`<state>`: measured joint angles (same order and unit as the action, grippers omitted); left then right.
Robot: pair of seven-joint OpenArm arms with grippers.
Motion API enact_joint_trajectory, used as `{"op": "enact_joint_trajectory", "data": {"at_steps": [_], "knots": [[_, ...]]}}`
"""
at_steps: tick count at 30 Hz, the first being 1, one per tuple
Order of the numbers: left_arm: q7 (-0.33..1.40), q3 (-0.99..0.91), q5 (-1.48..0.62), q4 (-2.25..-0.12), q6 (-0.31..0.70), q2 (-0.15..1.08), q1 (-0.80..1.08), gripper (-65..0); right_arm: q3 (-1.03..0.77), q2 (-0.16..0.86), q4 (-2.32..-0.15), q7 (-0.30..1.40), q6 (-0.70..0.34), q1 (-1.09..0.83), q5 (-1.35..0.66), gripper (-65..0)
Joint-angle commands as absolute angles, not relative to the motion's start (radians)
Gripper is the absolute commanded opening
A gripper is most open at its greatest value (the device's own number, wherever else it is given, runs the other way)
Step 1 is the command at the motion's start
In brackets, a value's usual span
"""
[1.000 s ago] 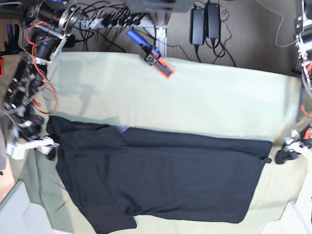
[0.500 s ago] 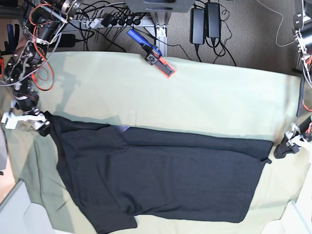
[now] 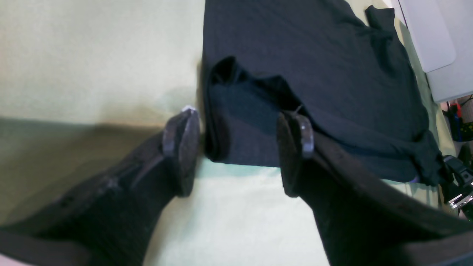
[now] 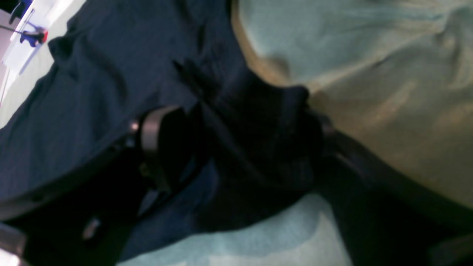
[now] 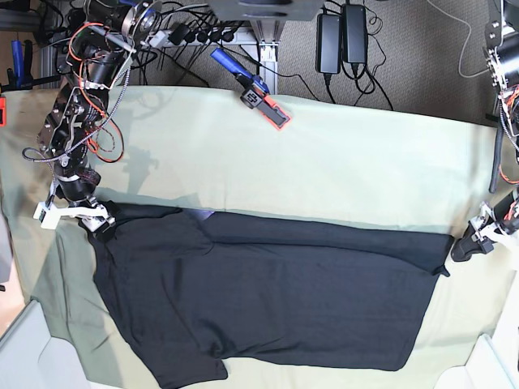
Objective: Fold the T-shirt properly
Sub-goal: 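Pull the folded shirt taut between both grippers and lay it flat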
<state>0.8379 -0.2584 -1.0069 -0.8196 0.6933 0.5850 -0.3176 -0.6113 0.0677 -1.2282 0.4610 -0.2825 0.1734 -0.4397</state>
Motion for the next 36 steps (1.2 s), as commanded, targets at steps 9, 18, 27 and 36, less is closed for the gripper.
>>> {"op": "enact_joint_trajectory", "data": {"at_steps": [9,18,27,36], "knots": [[0.801,-0.263,-1.028,-0.834,0.698,0.609,-0.34,-28.3,-0.606,0.06,-1.235,0.479,-0.336,0.193,-0.452,-38.3],[0.735,-0.262,-0.902,-0.826,0.698,0.538,-0.34,-28.3,-0.606,0.06,-1.235,0.479,-0.337,0.192,-0.452,-65.0],[0.684,-0.262,-0.875,-0.764,0.698,0.478,-0.341,-28.4,-0.606,0.06,-1.235,0.493,-0.337,0.19,-0.452,-65.0],[0.685,-0.262,-0.878,-0.764,0.698,0.446,-0.341,-65.0,-0.606,0.06,-1.235,0.494,-0.337,0.188,-0.452,-65.0]]}}
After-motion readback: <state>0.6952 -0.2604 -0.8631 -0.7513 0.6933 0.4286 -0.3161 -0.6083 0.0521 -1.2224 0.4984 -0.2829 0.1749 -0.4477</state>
